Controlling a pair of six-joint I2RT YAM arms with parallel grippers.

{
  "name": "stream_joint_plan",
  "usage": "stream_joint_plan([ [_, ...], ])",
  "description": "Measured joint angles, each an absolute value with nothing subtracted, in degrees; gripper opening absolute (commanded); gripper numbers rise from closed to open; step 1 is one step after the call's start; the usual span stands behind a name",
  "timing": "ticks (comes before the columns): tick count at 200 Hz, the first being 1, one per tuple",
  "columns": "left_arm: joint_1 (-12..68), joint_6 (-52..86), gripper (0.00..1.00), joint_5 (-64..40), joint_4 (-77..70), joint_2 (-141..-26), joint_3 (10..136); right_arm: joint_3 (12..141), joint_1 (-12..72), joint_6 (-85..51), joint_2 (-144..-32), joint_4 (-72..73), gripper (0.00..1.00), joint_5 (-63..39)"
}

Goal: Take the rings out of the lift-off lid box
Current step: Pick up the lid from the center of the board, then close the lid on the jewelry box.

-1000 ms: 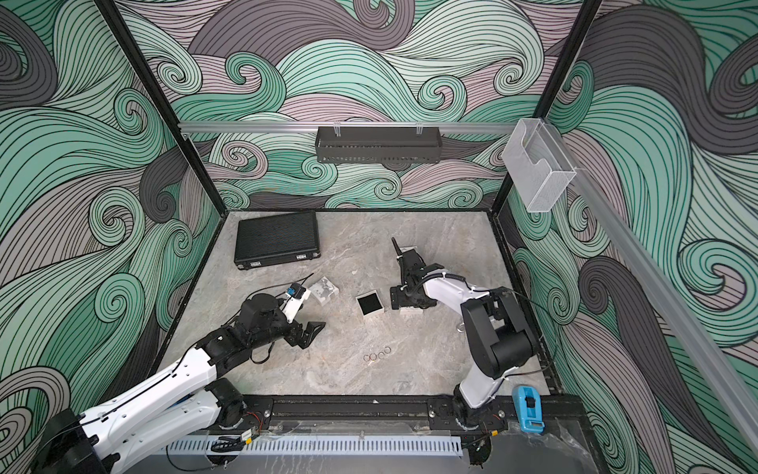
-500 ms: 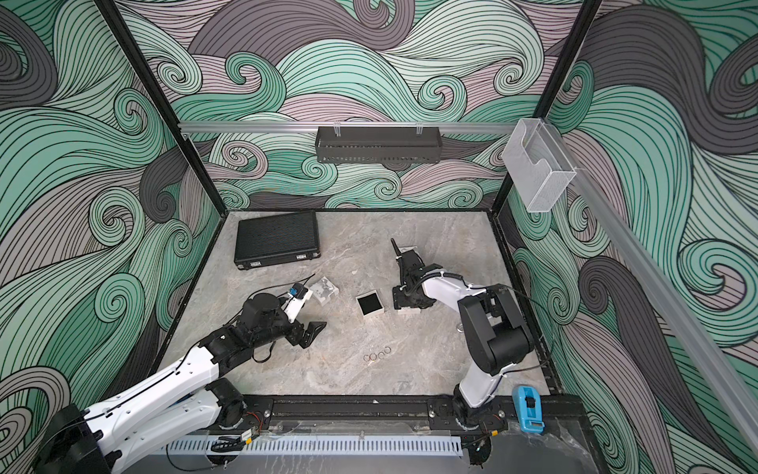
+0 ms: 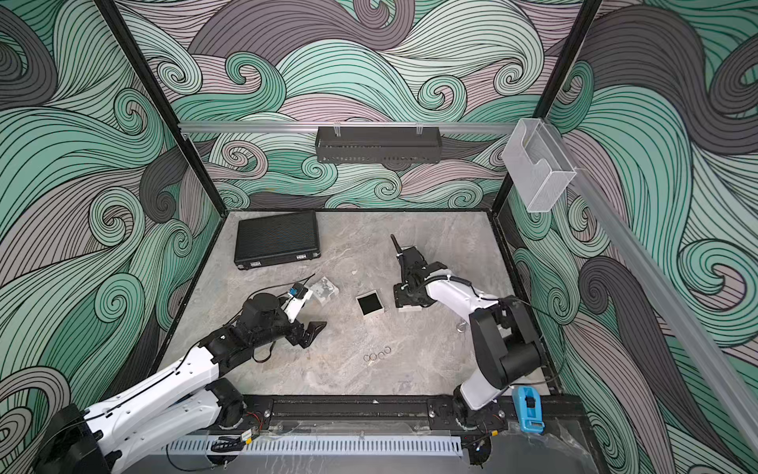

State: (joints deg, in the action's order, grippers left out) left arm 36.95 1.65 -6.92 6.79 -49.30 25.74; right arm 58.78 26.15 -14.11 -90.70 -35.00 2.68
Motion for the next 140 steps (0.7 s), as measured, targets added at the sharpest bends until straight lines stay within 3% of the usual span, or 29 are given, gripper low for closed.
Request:
stream_joint_plan([
  [57, 36.9, 1.5, 0.99, -7.1, 6.8, -49.3, 25.7, 65.1, 34.9, -13.8, -88.8, -38.4, 0.73, 3.0],
  [140, 36.9, 1.5, 0.99, -7.3, 6.8, -49.3, 25.7, 70.3, 39.7, -12.7, -98.4, -38.0, 0.73, 1.3],
])
